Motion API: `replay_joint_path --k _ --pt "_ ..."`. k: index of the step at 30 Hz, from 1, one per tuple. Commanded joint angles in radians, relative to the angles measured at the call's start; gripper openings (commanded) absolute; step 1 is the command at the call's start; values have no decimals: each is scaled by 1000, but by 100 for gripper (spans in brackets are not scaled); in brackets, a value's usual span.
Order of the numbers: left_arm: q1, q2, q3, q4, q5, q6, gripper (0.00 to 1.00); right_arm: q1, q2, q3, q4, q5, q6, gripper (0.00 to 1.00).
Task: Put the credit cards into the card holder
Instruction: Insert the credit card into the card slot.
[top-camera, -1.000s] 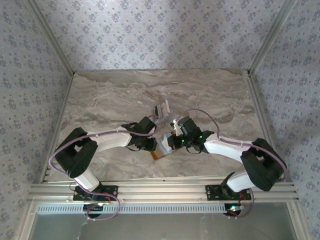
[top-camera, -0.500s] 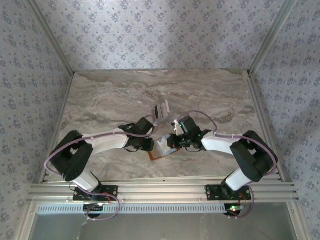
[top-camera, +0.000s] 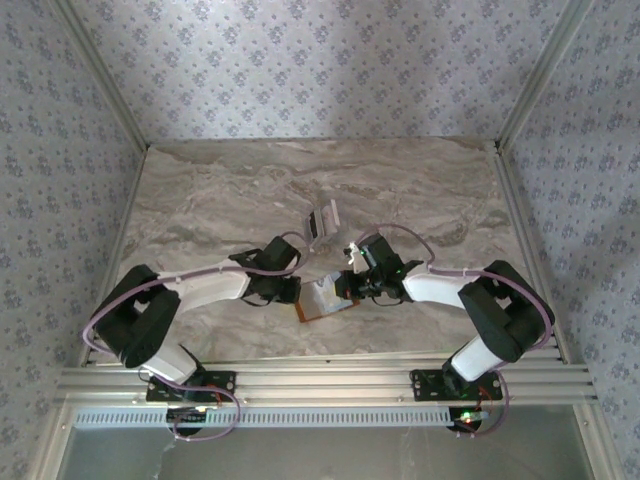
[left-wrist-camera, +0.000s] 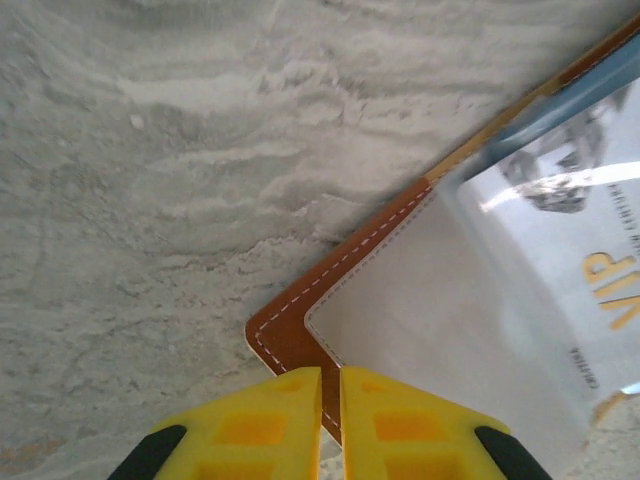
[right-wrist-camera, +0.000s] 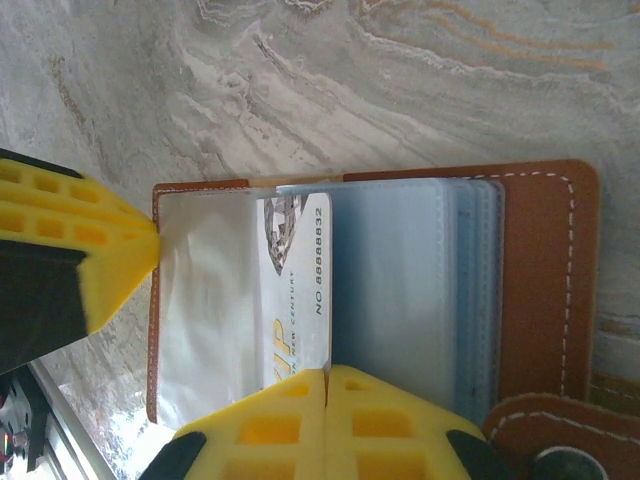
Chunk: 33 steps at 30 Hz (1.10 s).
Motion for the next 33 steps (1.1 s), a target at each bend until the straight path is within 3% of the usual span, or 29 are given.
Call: replay_joint_path --k 1,13,33 --pt "2 14 32 -8 17 1 12 0 -15 -4 -90 -10 -8 0" --pt "4 46 53 -55 -31 4 12 -4 -54 -8 -141 -56 -22 0" --pt "3 62 57 -54 -17 7 12 -40 74 28 -42 -171 -13 0"
